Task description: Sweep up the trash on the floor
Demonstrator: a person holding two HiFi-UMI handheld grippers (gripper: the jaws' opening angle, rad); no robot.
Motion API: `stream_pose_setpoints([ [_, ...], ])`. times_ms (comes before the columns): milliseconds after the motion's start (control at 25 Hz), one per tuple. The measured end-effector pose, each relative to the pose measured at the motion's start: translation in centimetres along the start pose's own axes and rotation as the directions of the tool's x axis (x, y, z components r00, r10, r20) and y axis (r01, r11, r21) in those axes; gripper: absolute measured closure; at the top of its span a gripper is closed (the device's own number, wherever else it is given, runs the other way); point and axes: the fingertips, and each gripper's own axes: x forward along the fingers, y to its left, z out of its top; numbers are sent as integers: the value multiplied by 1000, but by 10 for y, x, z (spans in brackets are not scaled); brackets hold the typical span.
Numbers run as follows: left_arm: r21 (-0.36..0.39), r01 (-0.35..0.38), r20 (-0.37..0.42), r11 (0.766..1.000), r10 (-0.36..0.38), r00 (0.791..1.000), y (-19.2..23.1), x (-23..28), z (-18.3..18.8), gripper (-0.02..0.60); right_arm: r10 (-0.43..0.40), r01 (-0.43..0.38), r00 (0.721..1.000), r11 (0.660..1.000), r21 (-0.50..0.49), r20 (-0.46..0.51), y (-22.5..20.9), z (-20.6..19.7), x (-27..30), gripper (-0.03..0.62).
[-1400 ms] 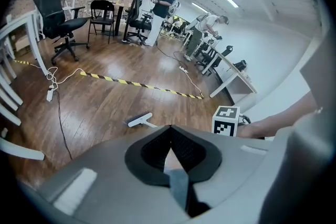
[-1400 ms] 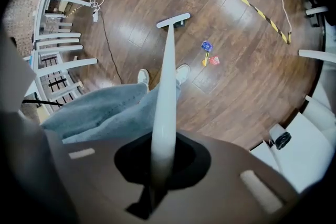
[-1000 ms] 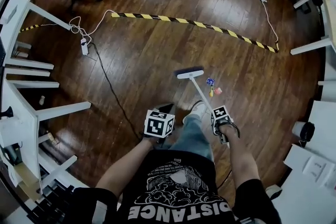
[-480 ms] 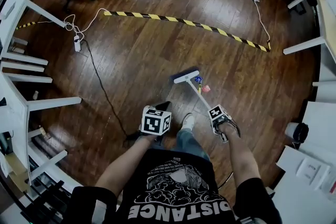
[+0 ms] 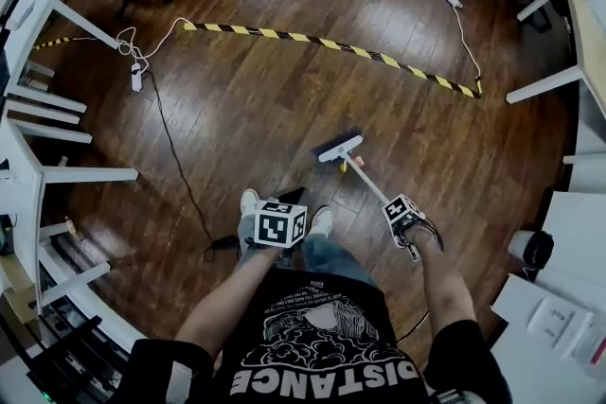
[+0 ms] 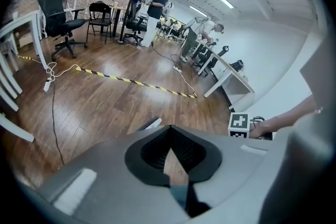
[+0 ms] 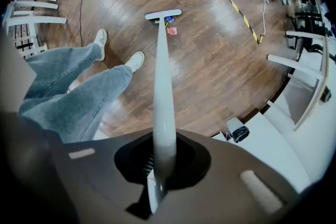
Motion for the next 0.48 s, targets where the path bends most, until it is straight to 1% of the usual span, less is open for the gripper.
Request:
stream_pose_setpoints([
  [200,0,-7,9,1000,7,1000,-17,5,-2,575,-4,4,1000,1000,12,-24,-24,-31,22,594],
  [360,13,-2,8,1000,1,1000,-26,9,-4,575,21,-20,999,999,31,-36,-27,-48,34,594],
  [480,27,8,5,1000,-8,1000,-32,12,-3,575,42,-40,999,998,42,-30,-24,-53,37,594],
])
